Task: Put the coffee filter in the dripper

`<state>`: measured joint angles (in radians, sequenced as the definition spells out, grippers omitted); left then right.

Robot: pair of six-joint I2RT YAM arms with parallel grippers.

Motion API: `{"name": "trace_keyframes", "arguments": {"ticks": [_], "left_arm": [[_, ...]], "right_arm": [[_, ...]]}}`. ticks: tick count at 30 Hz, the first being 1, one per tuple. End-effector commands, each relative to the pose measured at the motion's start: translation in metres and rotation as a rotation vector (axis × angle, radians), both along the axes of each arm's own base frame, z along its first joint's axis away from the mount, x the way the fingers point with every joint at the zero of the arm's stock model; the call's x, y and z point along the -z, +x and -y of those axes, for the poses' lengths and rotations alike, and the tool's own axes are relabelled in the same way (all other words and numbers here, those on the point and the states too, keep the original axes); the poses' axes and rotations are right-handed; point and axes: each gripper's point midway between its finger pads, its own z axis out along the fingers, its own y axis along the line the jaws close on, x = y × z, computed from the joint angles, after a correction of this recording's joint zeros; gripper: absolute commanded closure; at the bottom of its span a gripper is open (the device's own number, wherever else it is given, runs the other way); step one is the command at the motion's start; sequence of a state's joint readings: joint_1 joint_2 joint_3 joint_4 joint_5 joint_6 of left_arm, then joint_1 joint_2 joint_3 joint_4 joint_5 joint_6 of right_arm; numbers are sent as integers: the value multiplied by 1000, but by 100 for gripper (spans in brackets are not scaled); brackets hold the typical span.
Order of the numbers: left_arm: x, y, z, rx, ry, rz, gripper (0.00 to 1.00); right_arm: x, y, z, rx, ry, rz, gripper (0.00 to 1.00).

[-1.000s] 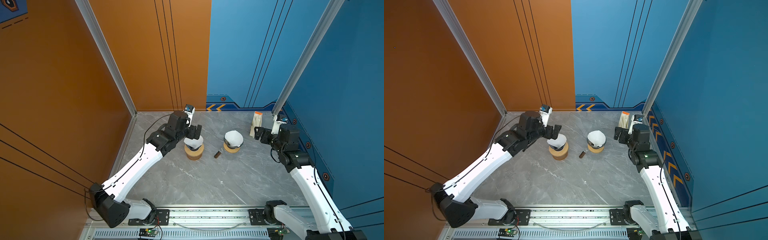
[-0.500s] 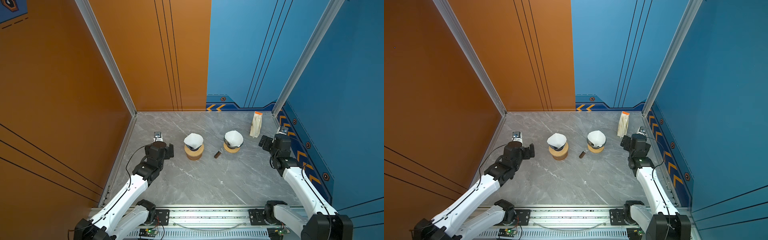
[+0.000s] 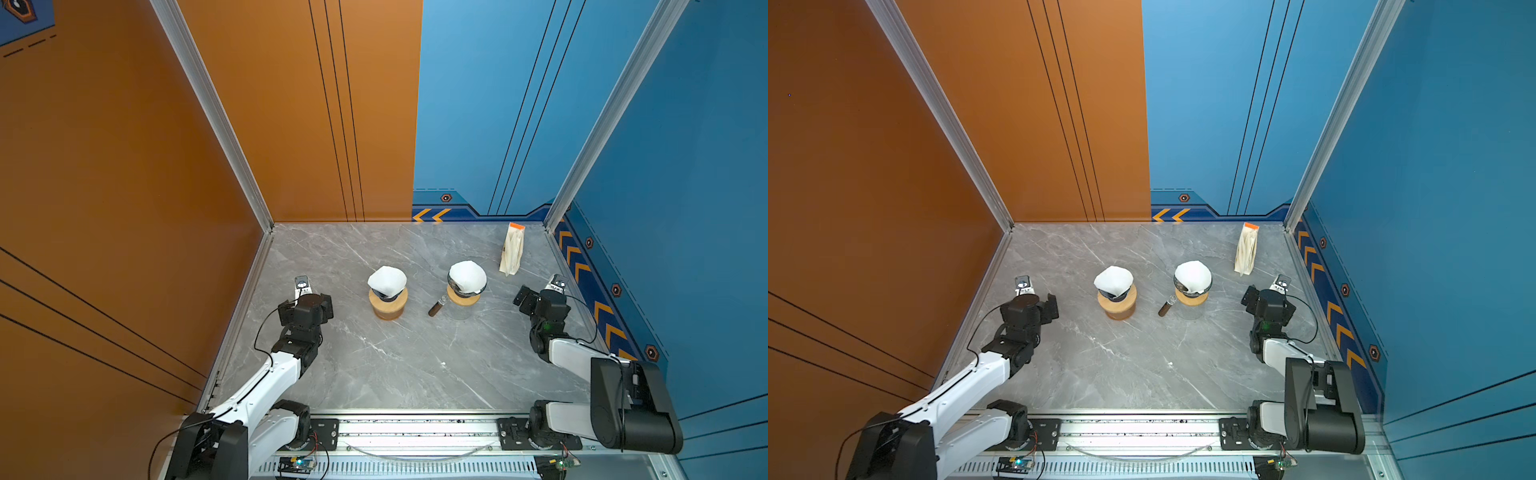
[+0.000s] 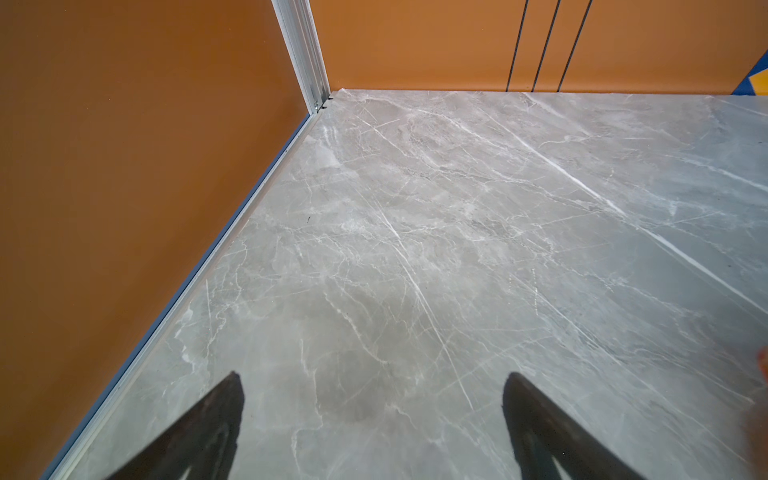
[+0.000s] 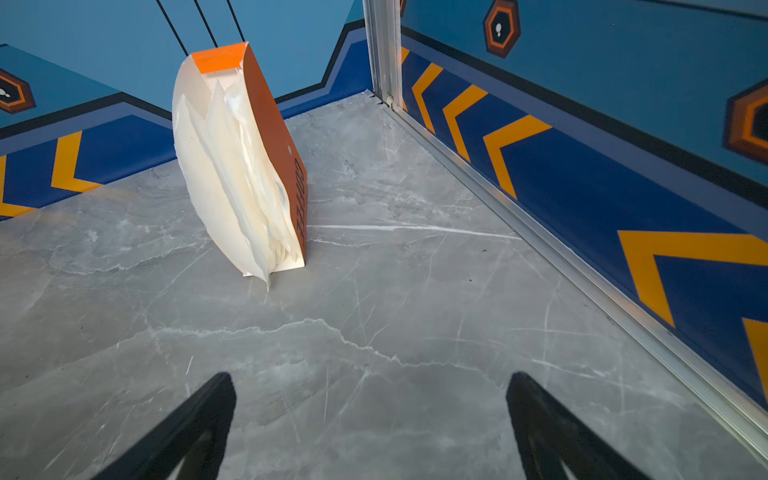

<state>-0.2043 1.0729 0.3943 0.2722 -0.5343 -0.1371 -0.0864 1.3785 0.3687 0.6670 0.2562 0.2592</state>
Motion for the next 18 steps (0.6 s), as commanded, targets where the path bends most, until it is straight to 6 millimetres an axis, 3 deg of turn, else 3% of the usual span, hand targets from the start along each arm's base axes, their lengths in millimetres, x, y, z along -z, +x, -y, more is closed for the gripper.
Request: {"name": "trace_keyframes", "arguments": {"ticks": [1, 4, 9, 12, 18], "left_arm": [[-15, 17, 0, 20, 17, 97, 2], [-5, 25, -1, 36, 4, 92, 2], [9, 37, -2, 52, 8, 90, 2], [12, 40, -5, 48, 25, 103, 2], [19, 53, -14, 89, -18, 134, 2]], "right_arm": [[-11, 7, -8, -43, -21, 64, 0], [-13, 10, -20, -111, -36, 103, 0], [-2, 20, -59, -295, -107, 158, 0], [4, 18, -52, -255, -111, 71, 0], [2, 21, -43, -154, -157, 64, 0]]}}
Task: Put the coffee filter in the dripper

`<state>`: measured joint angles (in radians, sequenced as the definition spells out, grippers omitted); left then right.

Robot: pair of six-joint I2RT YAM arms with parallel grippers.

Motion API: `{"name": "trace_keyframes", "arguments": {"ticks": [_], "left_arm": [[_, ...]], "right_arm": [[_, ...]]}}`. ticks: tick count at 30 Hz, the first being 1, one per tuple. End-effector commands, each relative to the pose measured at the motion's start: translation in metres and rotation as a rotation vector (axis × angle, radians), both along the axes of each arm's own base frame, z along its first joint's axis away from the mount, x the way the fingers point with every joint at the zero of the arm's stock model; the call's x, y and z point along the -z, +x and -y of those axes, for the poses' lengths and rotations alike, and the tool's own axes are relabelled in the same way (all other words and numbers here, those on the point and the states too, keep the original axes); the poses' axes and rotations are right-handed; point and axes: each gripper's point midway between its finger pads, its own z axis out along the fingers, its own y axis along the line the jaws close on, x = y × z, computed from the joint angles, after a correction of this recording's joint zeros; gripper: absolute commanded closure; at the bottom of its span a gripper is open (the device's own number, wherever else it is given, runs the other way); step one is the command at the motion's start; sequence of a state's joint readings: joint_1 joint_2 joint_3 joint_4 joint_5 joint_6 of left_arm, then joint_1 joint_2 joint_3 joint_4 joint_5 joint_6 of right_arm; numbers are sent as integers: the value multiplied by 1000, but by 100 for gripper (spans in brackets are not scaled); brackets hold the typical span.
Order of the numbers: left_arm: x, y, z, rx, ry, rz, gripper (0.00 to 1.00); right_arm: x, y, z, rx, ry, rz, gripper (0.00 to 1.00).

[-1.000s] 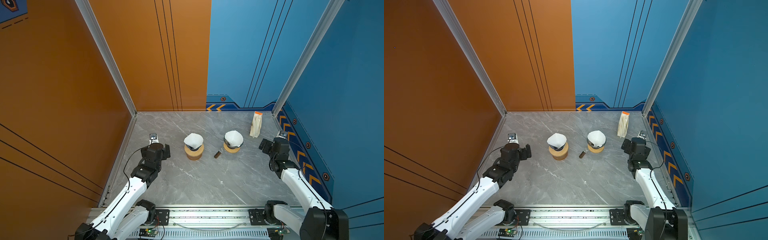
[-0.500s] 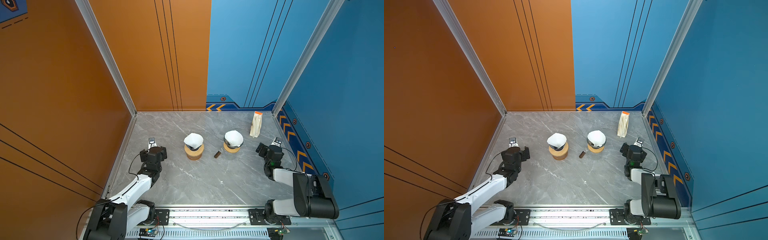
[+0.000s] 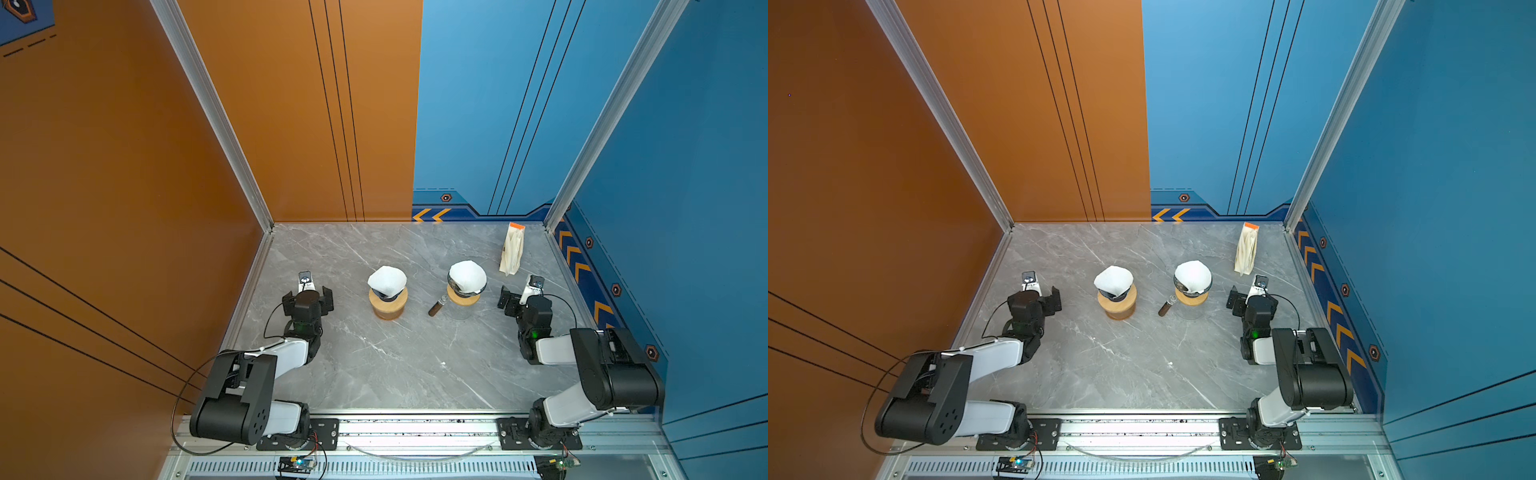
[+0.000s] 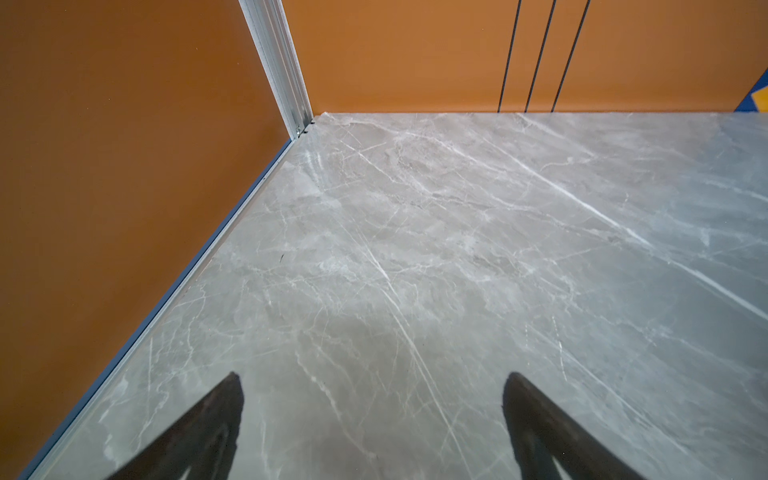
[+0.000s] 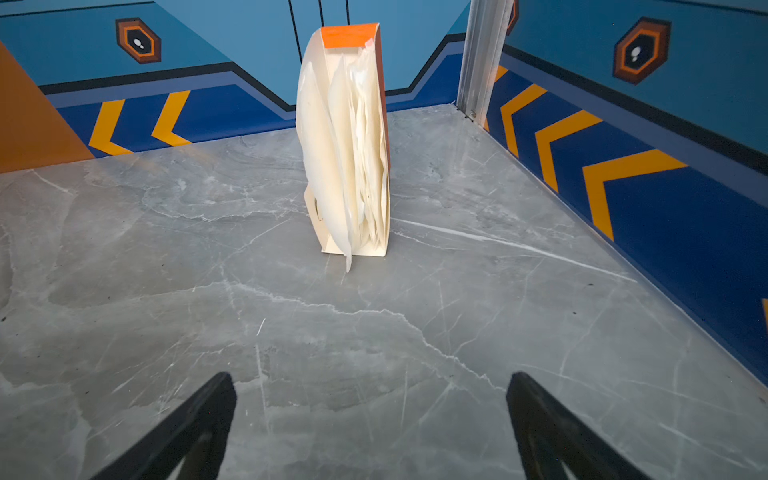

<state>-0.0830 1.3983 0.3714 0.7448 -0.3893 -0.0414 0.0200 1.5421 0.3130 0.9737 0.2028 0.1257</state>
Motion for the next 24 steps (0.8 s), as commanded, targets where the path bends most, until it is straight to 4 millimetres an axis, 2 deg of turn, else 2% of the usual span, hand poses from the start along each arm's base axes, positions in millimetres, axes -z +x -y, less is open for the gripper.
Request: {"name": "trace_keyframes", "arguments": {"ticks": [1, 5, 24], "left_arm": [[3, 9, -2, 48, -43, 42, 2], [17, 13, 1, 77, -51, 55, 2], [18, 16, 7, 101, -37, 37, 2]], "right_arm": [[-9, 3, 7, 69, -56, 11, 0], [-10, 4, 6, 82, -76, 8, 0], [-10, 4, 4, 82, -86, 9, 0]]}}
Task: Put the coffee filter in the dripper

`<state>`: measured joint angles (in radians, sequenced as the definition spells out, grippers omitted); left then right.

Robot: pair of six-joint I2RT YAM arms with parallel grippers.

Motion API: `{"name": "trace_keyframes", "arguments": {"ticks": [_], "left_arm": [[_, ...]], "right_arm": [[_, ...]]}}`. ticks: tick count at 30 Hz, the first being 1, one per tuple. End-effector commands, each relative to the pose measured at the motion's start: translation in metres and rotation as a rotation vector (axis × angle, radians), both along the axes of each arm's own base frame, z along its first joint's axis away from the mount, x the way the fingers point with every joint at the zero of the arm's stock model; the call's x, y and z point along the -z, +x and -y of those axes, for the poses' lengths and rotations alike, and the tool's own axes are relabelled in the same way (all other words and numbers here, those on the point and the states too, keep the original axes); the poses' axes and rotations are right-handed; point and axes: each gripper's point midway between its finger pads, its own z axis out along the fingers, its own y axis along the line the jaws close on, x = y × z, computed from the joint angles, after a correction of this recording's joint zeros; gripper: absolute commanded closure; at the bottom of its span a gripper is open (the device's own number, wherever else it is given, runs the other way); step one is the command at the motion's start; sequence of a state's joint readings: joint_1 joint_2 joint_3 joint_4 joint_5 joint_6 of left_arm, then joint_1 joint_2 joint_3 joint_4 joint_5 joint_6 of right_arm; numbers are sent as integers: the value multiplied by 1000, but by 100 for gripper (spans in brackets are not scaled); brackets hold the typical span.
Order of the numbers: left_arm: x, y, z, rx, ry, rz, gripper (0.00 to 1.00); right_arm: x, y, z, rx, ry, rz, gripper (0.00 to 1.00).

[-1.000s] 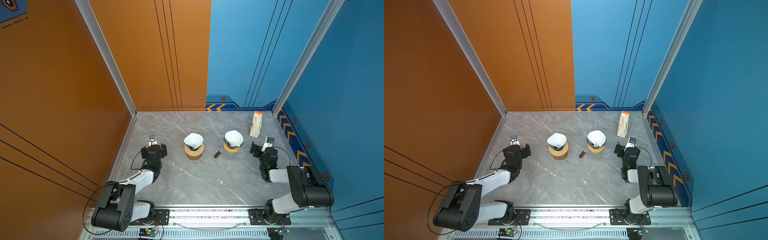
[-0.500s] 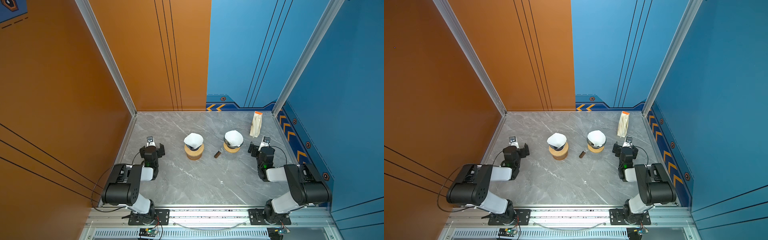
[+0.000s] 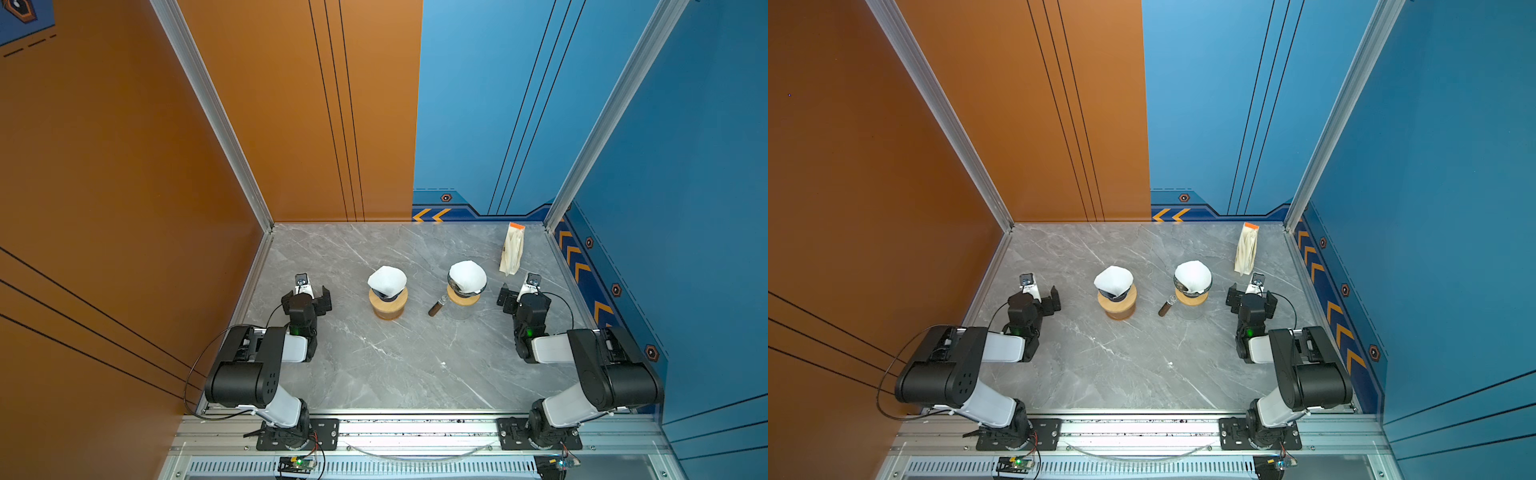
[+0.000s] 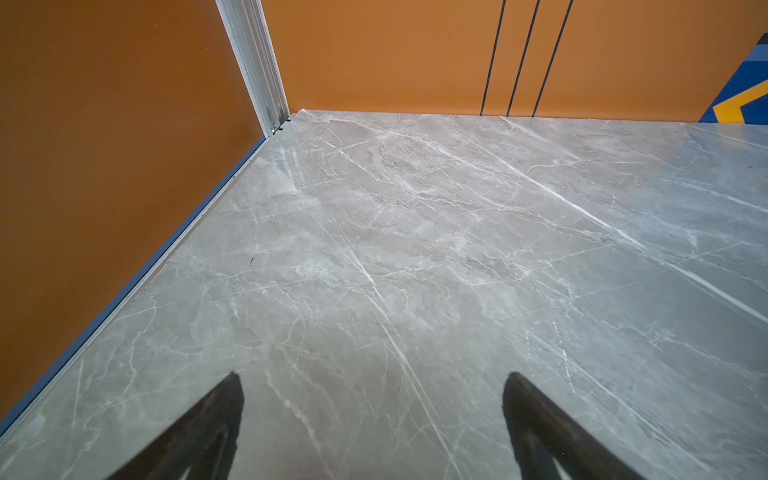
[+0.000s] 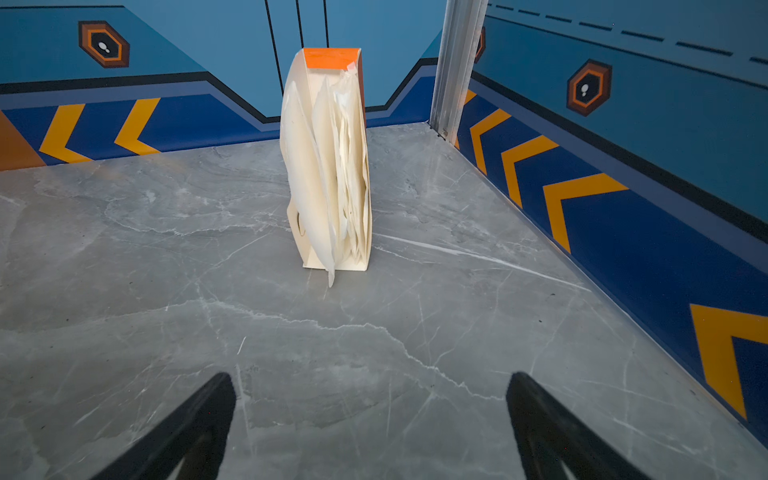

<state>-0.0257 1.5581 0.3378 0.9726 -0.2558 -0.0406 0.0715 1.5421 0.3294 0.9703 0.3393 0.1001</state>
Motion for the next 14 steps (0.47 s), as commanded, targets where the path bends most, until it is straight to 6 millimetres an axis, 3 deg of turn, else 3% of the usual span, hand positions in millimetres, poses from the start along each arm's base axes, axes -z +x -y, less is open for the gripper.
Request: {"name": "trace_keyframes", "arguments": {"ticks": [1, 5, 14], "left_arm": [[-4, 6, 7, 38, 12, 4, 2], [-1, 12, 20, 107, 28, -27, 2], [-1, 11, 20, 110, 18, -25, 2]], "right_arm": [[-3, 3, 2, 12, -19, 2, 0], [-3, 3, 1, 12, -19, 1, 0], [-3, 4, 1, 9, -19, 1, 0]]}}
